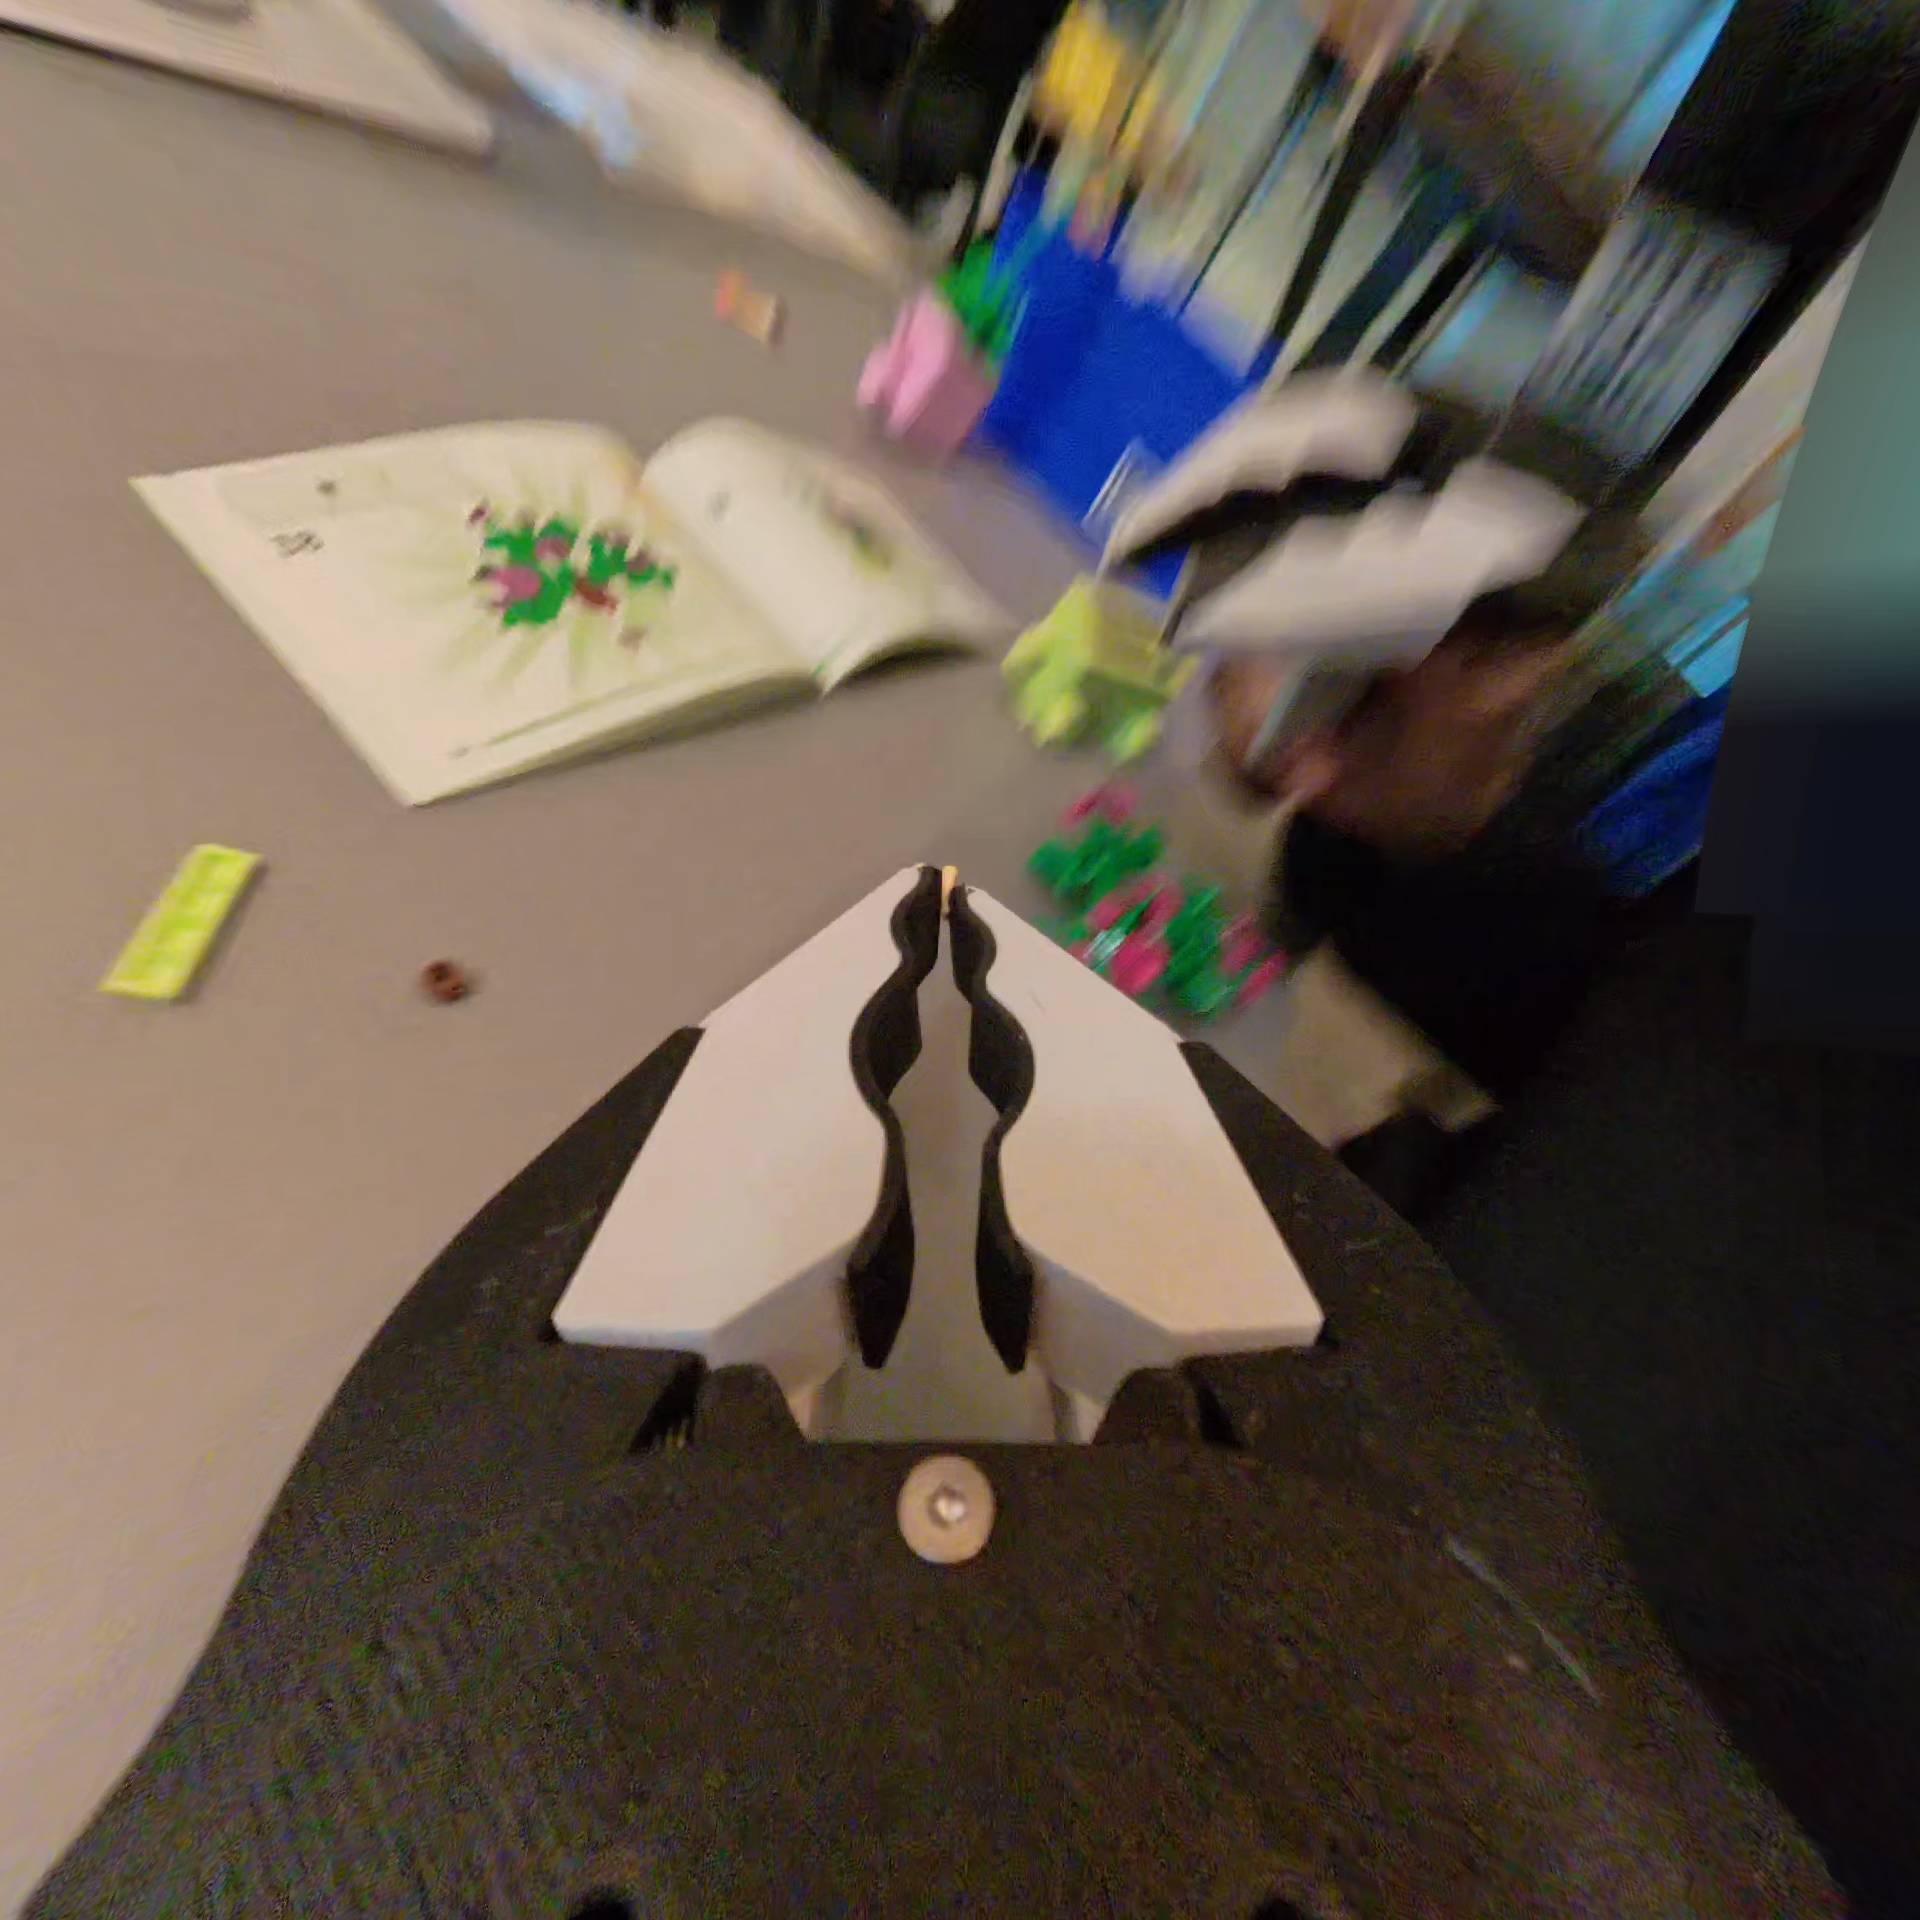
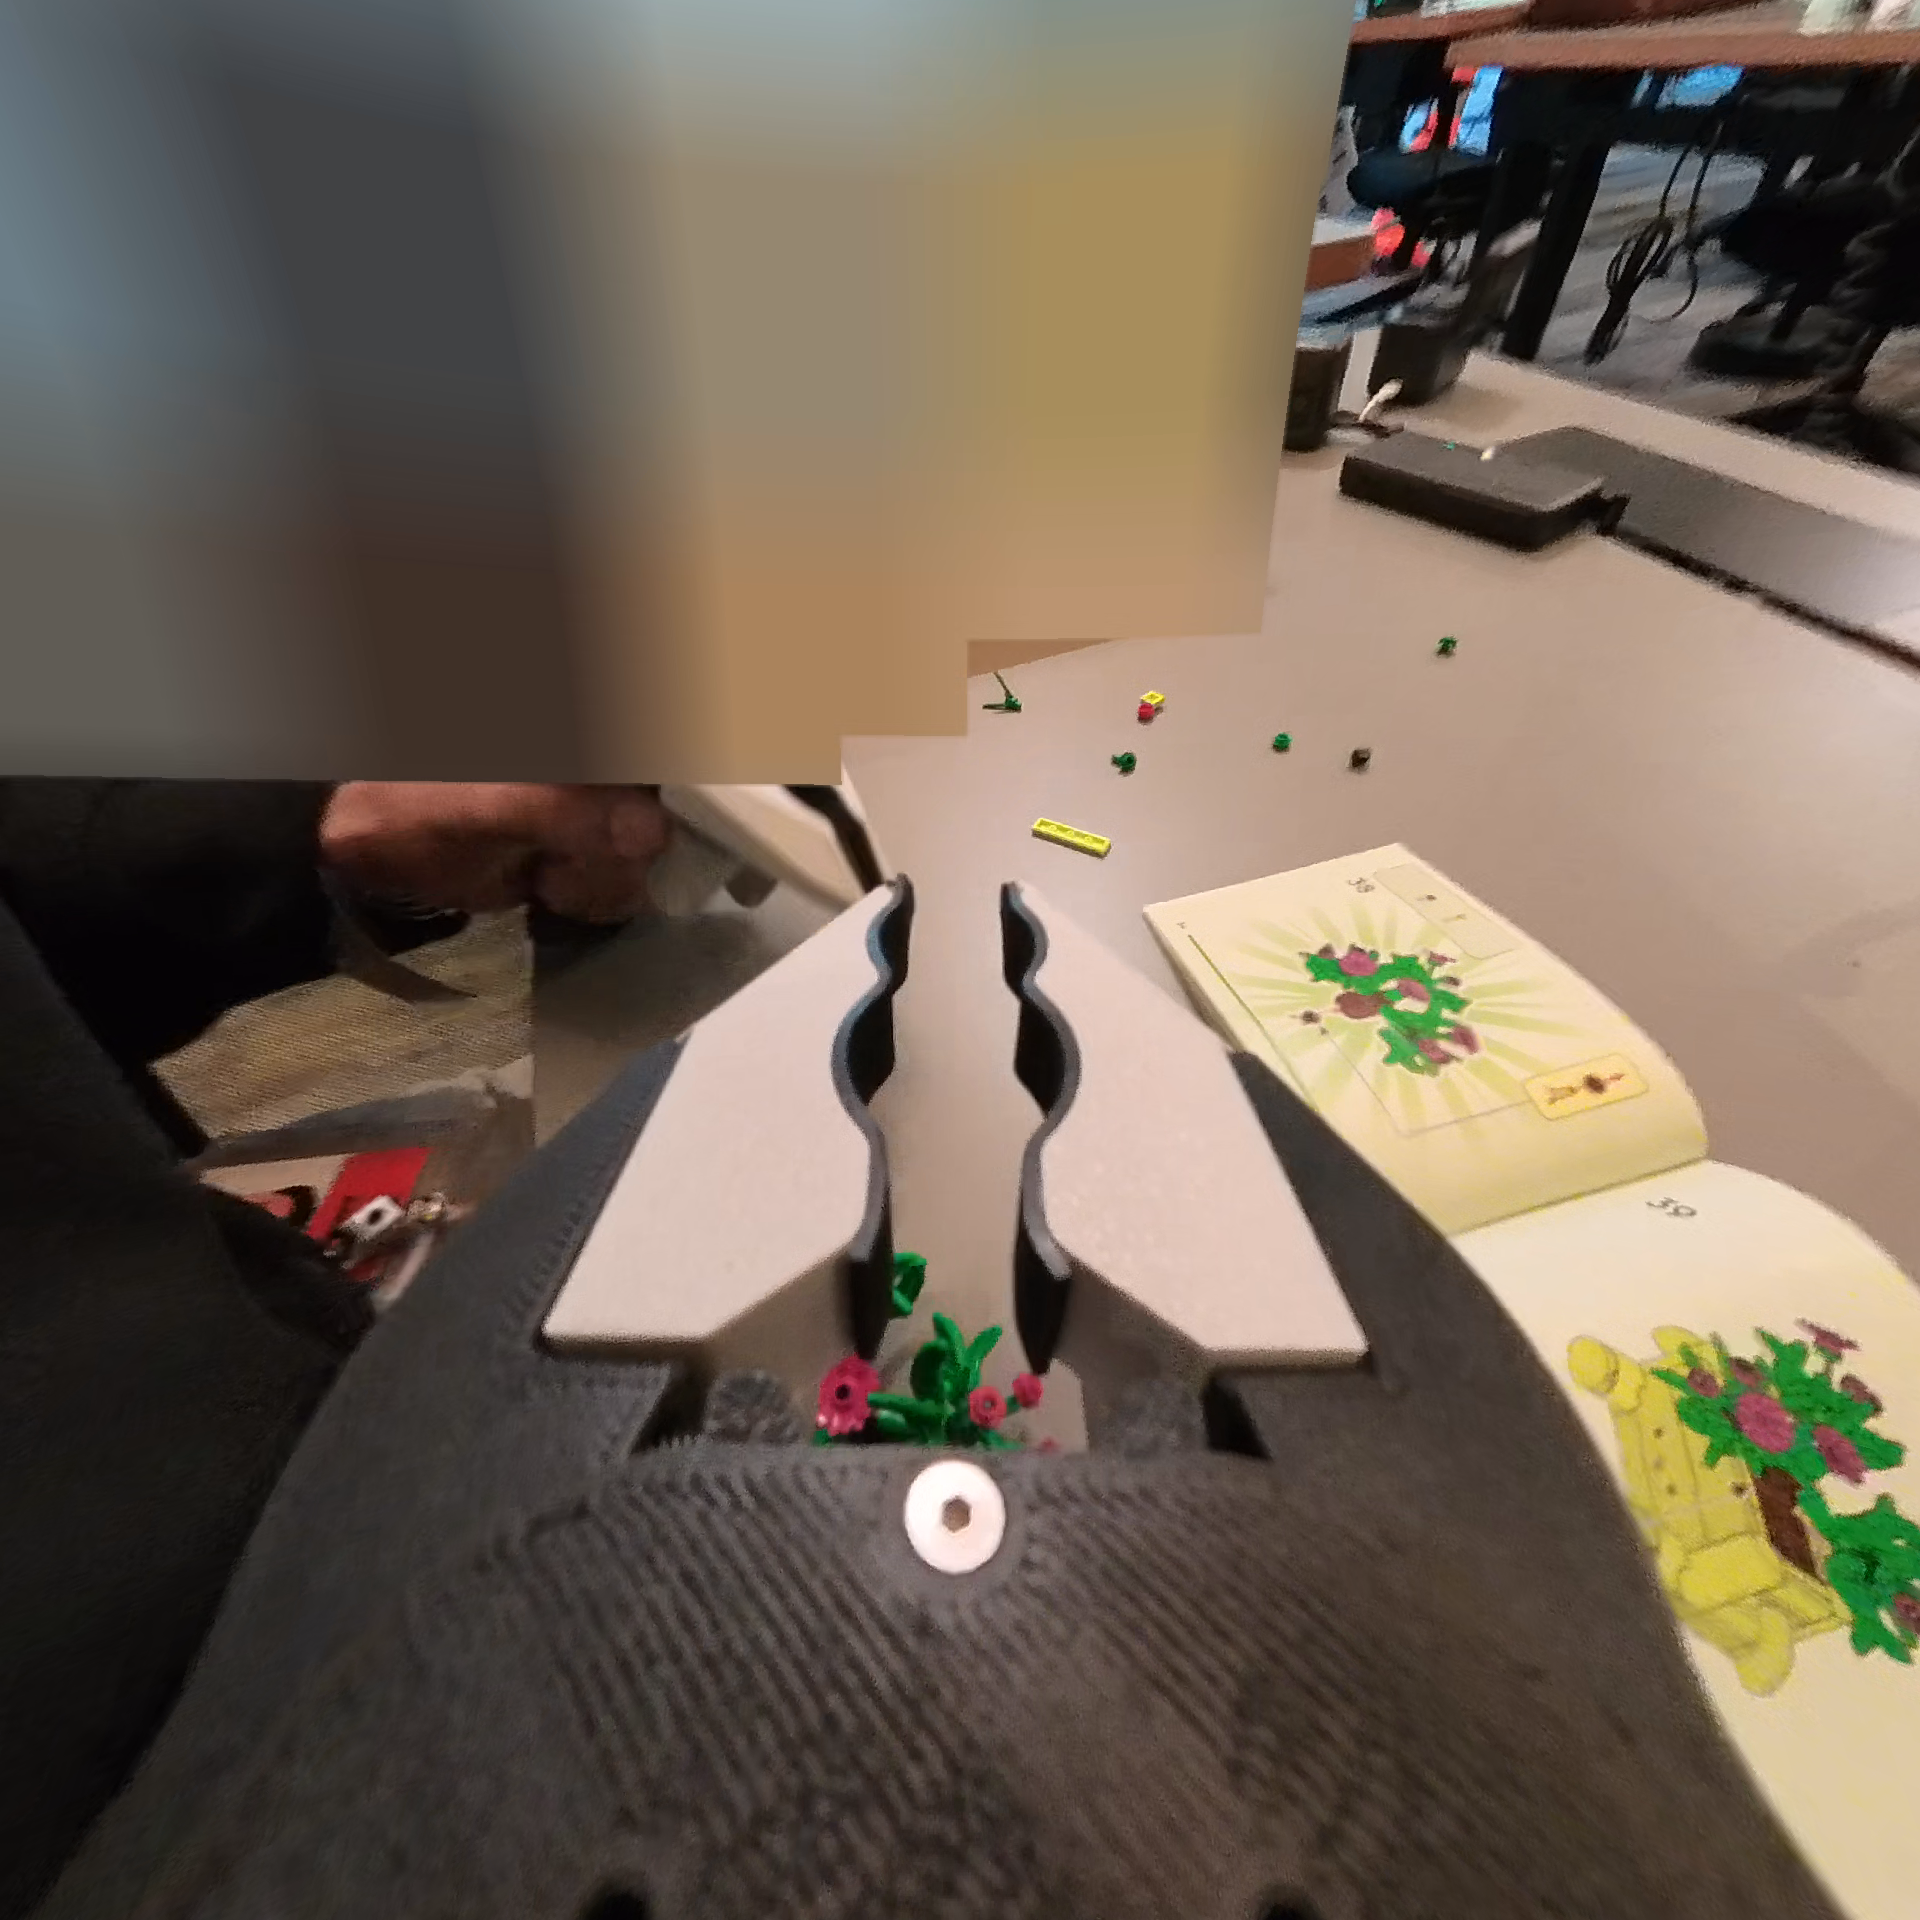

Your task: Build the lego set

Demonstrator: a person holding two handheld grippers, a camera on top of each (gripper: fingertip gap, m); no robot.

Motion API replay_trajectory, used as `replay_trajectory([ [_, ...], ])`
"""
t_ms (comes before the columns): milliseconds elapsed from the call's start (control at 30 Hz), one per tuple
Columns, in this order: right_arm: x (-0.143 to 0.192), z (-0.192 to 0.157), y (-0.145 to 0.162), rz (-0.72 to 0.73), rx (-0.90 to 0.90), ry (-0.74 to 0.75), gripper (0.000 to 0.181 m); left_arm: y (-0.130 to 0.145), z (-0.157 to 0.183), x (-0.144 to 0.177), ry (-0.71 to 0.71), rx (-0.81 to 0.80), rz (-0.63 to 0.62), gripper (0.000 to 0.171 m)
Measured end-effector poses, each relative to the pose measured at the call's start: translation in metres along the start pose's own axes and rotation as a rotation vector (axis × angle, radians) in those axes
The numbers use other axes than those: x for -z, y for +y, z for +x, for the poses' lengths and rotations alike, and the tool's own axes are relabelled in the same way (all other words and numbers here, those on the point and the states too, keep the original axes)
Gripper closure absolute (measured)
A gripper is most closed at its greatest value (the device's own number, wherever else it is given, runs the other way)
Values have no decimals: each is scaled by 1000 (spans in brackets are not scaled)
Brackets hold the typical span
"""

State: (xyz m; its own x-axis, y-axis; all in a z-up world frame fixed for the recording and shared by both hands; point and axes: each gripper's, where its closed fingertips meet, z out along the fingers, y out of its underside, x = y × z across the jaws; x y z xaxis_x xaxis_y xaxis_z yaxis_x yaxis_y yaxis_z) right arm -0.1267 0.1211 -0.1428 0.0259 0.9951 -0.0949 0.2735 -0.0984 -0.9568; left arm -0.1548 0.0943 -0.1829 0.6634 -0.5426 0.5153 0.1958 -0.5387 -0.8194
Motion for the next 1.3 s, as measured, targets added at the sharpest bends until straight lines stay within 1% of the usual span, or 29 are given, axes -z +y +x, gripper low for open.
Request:
replay_trajectory([
  [67,-4,-7,-3,27,107,39,162,-28,7,10,184,272,215,171],
  [100,-6,-12,-5,34,178,68,159,-34,7,13,266,390,278,171],
  [133,-9,-16,-6,32,256,103,158,-37,8,13,336,492,312,171],
  [200,-15,-23,-6,13,428,175,158,-39,13,11,454,622,360,171],
  [300,-20,-31,-5,-25,640,260,164,-39,24,7,548,707,371,171],
  [367,-23,-35,-3,-39,704,276,165,-39,30,4,567,707,363,171],
  [433,-25,-35,0,-59,716,275,165,-41,33,4,572,707,359,171],
  [533,-21,-22,4,-114,711,327,169,-40,25,9,504,659,359,171],
  [667,2,3,-1,-134,631,413,173,-40,11,22,356,540,348,171],
  [800,31,20,-5,-114,483,441,174,-26,0,20,162,382,239,171],
  [867,39,24,-3,-105,392,425,172,-12,-4,10,70,303,130,171],
  [967,41,20,0,-65,242,353,172,12,-9,-6,-49,179,-56,163],
  [1033,35,13,2,-51,144,260,173,21,-14,-12,-120,73,-152,161],
  [1067,30,9,6,-70,101,202,172,25,-16,-13,-144,14,-195,161],
  [1133,19,3,18,-162,33,72,166,30,-23,-15,-187,-103,-272,160],
  [1200,10,0,30,-282,-13,-34,157,37,-25,-18,-176,-204,-345,159],
  [1233,6,0,34,-326,-22,-67,157,40,-27,-20,-169,-247,-384,159],
  [1300,0,-1,36,-361,-16,-103,158,45,-30,-24,-152,-332,-458,160],
])
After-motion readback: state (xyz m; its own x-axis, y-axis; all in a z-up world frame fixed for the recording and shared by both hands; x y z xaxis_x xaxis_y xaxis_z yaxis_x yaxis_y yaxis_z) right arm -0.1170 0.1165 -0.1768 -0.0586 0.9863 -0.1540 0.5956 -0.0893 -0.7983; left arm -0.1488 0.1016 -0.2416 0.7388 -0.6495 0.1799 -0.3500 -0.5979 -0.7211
